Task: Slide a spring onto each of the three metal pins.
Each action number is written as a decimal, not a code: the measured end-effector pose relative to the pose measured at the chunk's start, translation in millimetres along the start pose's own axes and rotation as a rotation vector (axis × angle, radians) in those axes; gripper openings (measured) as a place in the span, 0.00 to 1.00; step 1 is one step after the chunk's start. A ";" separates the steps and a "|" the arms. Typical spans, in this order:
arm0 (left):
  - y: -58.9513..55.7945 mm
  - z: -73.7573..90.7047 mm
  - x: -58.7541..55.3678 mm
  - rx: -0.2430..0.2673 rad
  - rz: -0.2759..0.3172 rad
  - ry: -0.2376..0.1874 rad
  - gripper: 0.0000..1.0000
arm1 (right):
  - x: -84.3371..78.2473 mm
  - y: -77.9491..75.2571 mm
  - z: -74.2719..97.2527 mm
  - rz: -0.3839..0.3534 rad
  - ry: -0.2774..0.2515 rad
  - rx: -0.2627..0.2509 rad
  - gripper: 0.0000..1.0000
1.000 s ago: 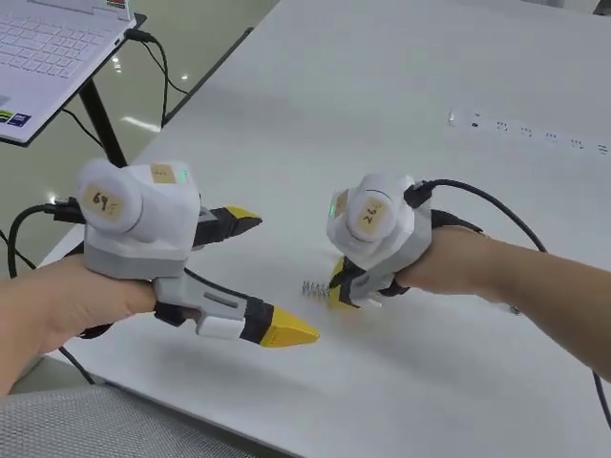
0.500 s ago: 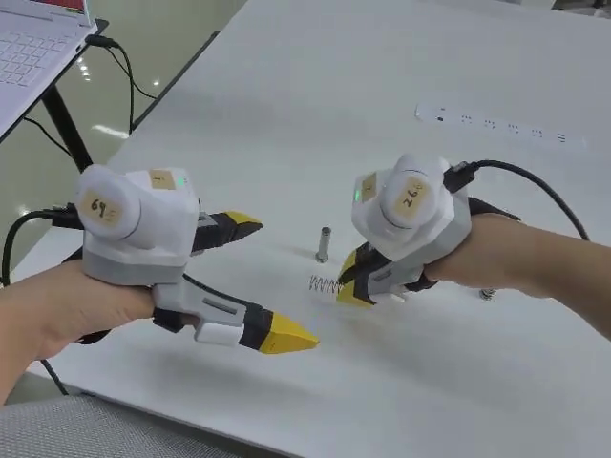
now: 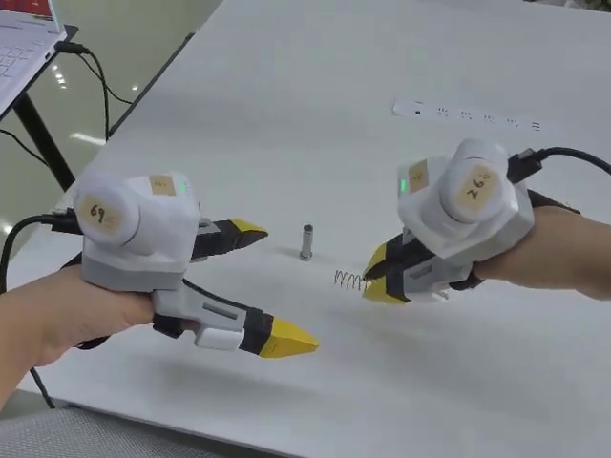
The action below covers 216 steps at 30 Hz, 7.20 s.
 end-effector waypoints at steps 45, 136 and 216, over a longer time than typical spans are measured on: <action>-22.0 -65.7 23.6 -0.220 -0.155 -0.066 0.10 | -10.4 25.2 28.2 0.034 -0.042 -0.059 0.07; -26.6 -57.4 17.8 -0.287 -0.188 -0.003 0.03 | 0.0 36.6 46.4 0.036 -0.248 -0.034 0.07; -4.6 -25.8 8.0 -0.109 -0.068 -0.001 0.43 | 8.4 28.3 43.5 -0.012 -0.306 -0.156 0.07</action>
Point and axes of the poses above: the centre of the closed fingertips' face, and the gripper's own axes: z roughly backward along the fingers, y roughly to its left, x roughly out of its top, the point moved 10 cm from there along z, roughly backward along the fingers, and after that the axes turned 2 degrees about y, right-handed, at the moved point
